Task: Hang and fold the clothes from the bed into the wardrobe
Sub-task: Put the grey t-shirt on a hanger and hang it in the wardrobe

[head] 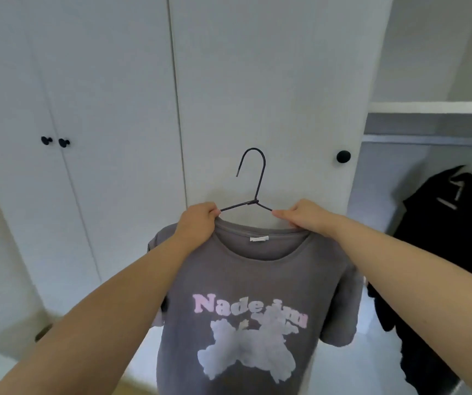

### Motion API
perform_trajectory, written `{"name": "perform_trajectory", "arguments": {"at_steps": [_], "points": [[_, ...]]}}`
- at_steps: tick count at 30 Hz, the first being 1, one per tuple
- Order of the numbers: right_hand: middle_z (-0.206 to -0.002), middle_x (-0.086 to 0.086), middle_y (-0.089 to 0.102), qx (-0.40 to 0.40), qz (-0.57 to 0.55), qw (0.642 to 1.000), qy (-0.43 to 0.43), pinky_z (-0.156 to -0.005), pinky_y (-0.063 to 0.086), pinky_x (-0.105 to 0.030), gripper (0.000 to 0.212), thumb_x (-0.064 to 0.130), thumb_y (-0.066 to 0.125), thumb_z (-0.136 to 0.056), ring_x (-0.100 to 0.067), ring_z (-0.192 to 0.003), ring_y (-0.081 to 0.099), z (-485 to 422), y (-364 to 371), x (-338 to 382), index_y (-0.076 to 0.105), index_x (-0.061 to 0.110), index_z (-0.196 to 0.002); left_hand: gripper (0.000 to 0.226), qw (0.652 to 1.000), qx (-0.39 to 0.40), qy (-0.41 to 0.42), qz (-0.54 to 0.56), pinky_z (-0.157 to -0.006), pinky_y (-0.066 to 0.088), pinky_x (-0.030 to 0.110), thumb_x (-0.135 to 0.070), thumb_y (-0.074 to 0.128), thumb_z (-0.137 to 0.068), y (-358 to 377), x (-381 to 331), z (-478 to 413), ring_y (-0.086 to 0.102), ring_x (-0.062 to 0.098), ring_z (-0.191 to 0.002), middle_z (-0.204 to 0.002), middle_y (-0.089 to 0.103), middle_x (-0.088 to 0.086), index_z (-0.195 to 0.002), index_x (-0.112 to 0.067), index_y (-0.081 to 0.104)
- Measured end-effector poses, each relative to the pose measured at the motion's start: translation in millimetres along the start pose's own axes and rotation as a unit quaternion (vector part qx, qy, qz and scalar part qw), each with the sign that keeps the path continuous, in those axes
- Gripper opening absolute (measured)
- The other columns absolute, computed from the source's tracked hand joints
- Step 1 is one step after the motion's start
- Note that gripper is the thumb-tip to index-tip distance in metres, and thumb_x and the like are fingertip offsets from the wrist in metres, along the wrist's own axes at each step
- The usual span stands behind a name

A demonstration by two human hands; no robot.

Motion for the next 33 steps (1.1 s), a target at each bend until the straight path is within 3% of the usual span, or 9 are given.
{"name": "perform_trajectory", "arguments": {"at_steps": [7,13,20,23,26,30,33], "points": [[-0.041,0.009,0.021,-0.091,-0.049,0.989,0.102,-0.055,0.016,-0.03,0.061,0.049,0.066,-0.083,-0.013,-0.043,0.016,63.4,-36.5,-47.9,0.023,0.022,-0.05,0.025,0.981,0.117,0.153,0.03,-0.07,0.037,0.031,-0.022,0.046,-0.098,49.1,-43.7,-23.7,0.055,0.022,-0.082,-0.084,0.064,0.007,-0.076,-0.014,0.057],[-0.039,0.005,0.029,-0.211,-0.088,0.959,0.169,-0.053,0.027,-0.026,0.061,0.036,0.067,-0.086,-0.011,-0.037,0.022,131.6,-69.5,-89.4,0.032,0.018,-0.04,0.027,0.958,0.18,0.214,0.069,-0.062,0.031,0.027,-0.032,0.051,-0.096,91.2,-113.9,-22.6,0.053,0.019,-0.077,-0.077,0.059,-0.001,-0.074,-0.019,0.059],[-0.031,0.007,0.036,-0.314,-0.048,0.904,0.286,-0.052,0.03,-0.027,0.057,0.045,0.065,-0.086,-0.015,-0.042,0.035,183.4,-119.9,-133.9,0.042,0.014,-0.044,0.025,0.931,0.248,0.268,0.023,-0.079,0.037,0.028,-0.025,0.051,-0.096,138.6,-177.7,-28.4,0.056,0.032,-0.107,-0.115,0.063,0.015,-0.106,-0.006,0.063],[-0.036,0.002,0.041,-0.327,-0.029,0.887,0.324,-0.051,0.033,-0.028,0.056,0.045,0.067,-0.085,-0.018,-0.045,0.04,191.8,-140.2,-156.9,0.045,0.012,-0.045,0.028,0.92,0.233,0.308,0.072,-0.09,0.04,0.028,-0.016,0.053,-0.094,156.5,-204.5,-32.4,0.057,0.029,-0.113,-0.121,0.063,0.012,-0.12,-0.008,0.061],[-0.043,-0.002,0.048,-0.328,-0.013,0.874,0.357,-0.051,0.035,-0.028,0.053,0.046,0.068,-0.083,-0.02,-0.049,0.046,188.3,-160.2,-178.0,0.049,0.01,-0.048,0.033,0.902,0.243,0.338,0.113,-0.092,0.043,0.028,-0.013,0.052,-0.093,176.8,-240.8,-33.0,0.059,0.022,-0.109,-0.12,0.064,0.005,-0.125,-0.016,0.059],[-0.052,-0.004,0.053,-0.295,0.011,0.876,0.38,-0.049,0.033,-0.028,0.05,0.048,0.067,-0.082,-0.019,-0.053,0.05,168.7,-181.3,-201.8,0.054,0.009,-0.054,0.022,0.899,0.271,0.335,0.08,-0.085,0.049,0.034,-0.014,0.052,-0.094,214.3,-291.8,-43.3,0.061,0.024,-0.1,-0.109,0.067,0.005,-0.11,-0.017,0.066],[-0.057,-0.004,0.054,-0.262,0.046,0.882,0.388,-0.049,0.032,-0.027,0.049,0.05,0.065,-0.083,-0.018,-0.055,0.05,152.6,-197.9,-215.5,0.056,0.01,-0.056,0.026,0.905,0.269,0.33,0.021,-0.08,0.047,0.033,-0.007,0.046,-0.096,245.2,-318.5,-53.6,0.06,0.027,-0.098,-0.108,0.066,0.009,-0.105,-0.014,0.068]]}}
Point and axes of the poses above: each hand's wrist, its own z-axis away from the middle knuckle, its own y-axis out of the palm, x = y × z, the point moved 1 cm from there along -z, towards the middle knuckle
